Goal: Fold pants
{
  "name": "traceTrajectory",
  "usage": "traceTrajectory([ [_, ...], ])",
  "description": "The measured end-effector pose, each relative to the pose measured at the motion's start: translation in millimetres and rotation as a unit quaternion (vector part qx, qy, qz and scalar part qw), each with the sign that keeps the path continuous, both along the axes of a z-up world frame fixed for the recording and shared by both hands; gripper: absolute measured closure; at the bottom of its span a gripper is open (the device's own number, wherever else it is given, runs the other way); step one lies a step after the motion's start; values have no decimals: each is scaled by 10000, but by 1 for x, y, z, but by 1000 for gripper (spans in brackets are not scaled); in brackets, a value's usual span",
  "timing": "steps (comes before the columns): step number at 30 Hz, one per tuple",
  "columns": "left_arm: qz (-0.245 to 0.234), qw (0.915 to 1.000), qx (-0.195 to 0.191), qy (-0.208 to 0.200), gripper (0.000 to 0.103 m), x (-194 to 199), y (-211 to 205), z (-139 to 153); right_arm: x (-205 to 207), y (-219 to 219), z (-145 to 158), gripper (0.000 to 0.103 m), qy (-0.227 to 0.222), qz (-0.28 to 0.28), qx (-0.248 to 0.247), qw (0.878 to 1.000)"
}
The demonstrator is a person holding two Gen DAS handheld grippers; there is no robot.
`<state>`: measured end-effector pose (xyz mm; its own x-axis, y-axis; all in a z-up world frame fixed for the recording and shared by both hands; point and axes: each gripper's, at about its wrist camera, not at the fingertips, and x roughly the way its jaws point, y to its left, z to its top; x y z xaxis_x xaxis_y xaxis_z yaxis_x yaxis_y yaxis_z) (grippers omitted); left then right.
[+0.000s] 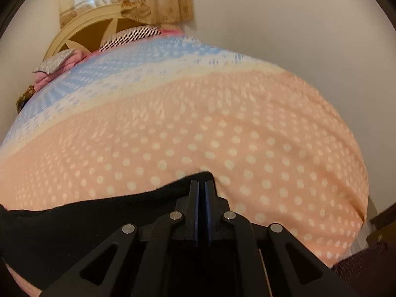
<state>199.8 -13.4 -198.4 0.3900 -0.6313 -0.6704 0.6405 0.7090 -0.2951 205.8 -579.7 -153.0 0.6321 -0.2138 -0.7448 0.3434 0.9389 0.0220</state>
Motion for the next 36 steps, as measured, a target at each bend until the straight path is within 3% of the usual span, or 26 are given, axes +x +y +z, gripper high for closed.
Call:
traceTrajectory([
  [1, 3, 10000, -18, 5, 24, 0, 1, 0, -1, -6, 2, 90, -79, -50, 177, 9998],
  [3, 5, 10000, -53, 32, 24, 0, 2, 1, -9, -19, 6, 54, -174, -301, 523, 9980],
  [8, 18, 9998, -180, 15, 24, -2, 7, 9, -44, -38, 25, 53, -497, -650, 567, 9950],
  [11, -13, 9998, -191, -70, 24, -3, 5, 14, -54, -30, 30, 53, -576, -497, 740, 9944],
  [15, -111, 9997, -161, -109, 24, -1, -1, 16, -41, -13, 15, 53, -248, -177, 701, 9971],
  [17, -120, 9997, -153, -119, 24, 0, -1, 16, -29, -18, -6, 53, 93, -209, 1090, 9938],
  [22, -20, 10000, -19, 68, 24, 9, 1, 4, -36, -17, -15, 53, -143, -70, 760, 9970],
  [25, -22, 10000, -17, 24, 24, 7, 0, 5, -42, -21, -10, 53, -178, -135, 803, 9965],
  [30, 147, 9999, -8, -66, 24, 8, 1, 14, -55, -34, -15, 53, -335, -183, 1742, 9840],
  [36, 559, 9980, 250, 168, 24, 21, 3, 9, -64, -35, -22, 54, -470, 105, 2029, 9780],
])
